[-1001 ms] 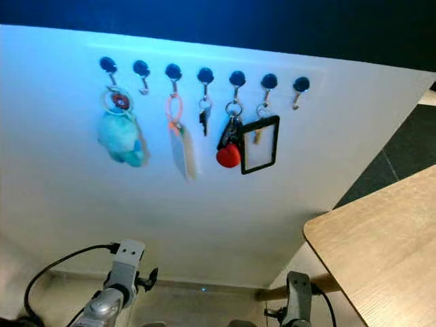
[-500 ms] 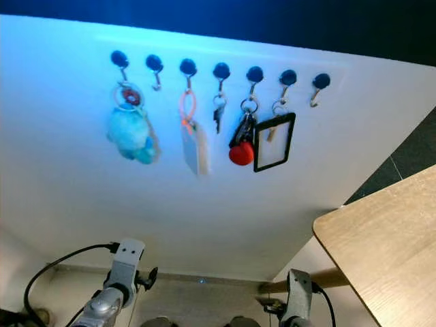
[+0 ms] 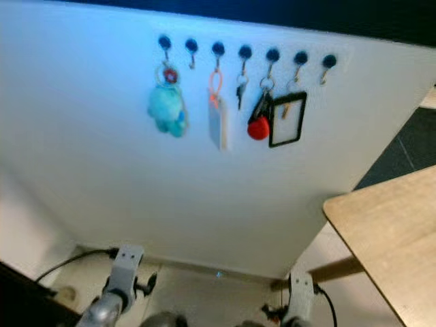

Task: Hang keys on a hook

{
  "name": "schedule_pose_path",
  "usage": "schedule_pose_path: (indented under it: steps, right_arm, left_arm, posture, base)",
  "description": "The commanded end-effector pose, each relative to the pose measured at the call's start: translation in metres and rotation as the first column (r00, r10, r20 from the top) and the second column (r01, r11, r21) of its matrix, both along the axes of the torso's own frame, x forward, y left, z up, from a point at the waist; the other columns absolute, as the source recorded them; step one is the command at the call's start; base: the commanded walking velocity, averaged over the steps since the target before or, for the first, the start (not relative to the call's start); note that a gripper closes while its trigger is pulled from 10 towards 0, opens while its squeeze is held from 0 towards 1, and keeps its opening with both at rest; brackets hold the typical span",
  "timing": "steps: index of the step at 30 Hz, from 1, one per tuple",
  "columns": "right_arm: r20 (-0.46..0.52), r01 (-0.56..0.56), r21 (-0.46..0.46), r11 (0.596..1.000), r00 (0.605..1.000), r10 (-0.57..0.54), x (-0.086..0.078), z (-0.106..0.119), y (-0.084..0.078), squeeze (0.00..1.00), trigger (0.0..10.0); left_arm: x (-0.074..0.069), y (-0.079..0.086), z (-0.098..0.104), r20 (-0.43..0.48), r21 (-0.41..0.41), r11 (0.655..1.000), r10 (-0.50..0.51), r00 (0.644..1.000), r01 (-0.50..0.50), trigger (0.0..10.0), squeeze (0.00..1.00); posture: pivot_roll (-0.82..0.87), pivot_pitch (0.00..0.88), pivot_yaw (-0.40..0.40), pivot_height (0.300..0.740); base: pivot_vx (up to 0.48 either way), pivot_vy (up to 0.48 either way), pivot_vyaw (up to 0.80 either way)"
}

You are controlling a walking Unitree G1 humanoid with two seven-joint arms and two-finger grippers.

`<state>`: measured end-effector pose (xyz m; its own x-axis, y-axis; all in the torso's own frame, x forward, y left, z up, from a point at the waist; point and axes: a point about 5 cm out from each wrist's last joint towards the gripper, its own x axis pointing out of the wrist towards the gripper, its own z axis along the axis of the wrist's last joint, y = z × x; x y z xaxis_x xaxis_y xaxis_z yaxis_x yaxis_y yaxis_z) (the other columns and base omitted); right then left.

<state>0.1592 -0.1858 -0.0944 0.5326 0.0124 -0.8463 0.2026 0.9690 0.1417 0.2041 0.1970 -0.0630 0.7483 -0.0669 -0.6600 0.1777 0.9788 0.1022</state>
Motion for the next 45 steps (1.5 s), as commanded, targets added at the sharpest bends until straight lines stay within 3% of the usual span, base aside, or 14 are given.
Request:
schedule_pose_path:
  steps: [1, 18, 24, 32, 40, 45]
  right_arm:
    - [-0.016, 0.019, 0.008, 1.0, 1.0, -0.019, -0.005, -0.002, 0.0, 0.0, 10.0]
    - [-0.02, 0.035, 0.009, 0.999, 0.999, -0.035, -0.006, -0.003, 0.0, 0.0, 10.0]
    - [-0.016, 0.041, 0.004, 0.999, 0.999, -0.04, -0.005, -0.002, -0.002, 0.0, 10.0]
    - [0.009, 0.032, -0.004, 0.999, 0.999, -0.032, -0.002, 0.0, -0.005, 0.0, 10.0]
    - [0.174, -0.116, -0.085, 0.99, 0.976, 0.129, 0.026, 0.017, -0.007, 0.0, 10.0]
    - [0.293, -0.268, -0.143, 0.953, 0.908, 0.3, 0.048, 0.031, 0.004, 0.0, 10.0]
  left_arm:
    - [-0.002, 0.0, -0.001, -0.01, 0.0, 1.0, 0.0, 1.0, 0.0, 10.0, 0.0]
    - [0.005, -0.003, 0.002, -0.004, 0.013, 0.999, -0.044, 0.999, 0.044, 10.0, 0.0]
    - [0.008, -0.01, 0.002, -0.004, 0.029, 0.996, -0.088, 0.996, 0.088, 10.0, 0.0]
    - [0.015, -0.007, 0.006, 0.008, 0.063, 0.998, -0.023, 1.0, 0.023, 10.0, 0.0]
    - [0.023, 0.002, 0.012, 0.054, 0.117, 0.993, 0.019, 0.998, -0.025, 10.0, 0.0]
    - [0.025, 0.007, 0.016, 0.081, 0.125, 0.991, 0.029, 0.996, -0.039, 10.0, 0.0]
  posture:
    - [0.07, 0.049, -0.072, 0.74]
    - [0.07, 0.045, -0.064, 0.74]
    - [0.06, 0.042, -0.063, 0.74]
    - [0.07, 0.044, -0.063, 0.74]
    - [0.06, 0.042, -0.053, 0.74]
    - [0.05, 0.04, -0.05, 0.74]
  base:
    - [-0.281, 0.0, 0.0]
    - [-0.063, 0.0, 0.0]
    - [0.0, -0.48, 0.0]
    - [0.0, -0.06, 0.0]
    - [0.0, 0.0, 0.0]
    - [0.0, 0.0, 0.0]
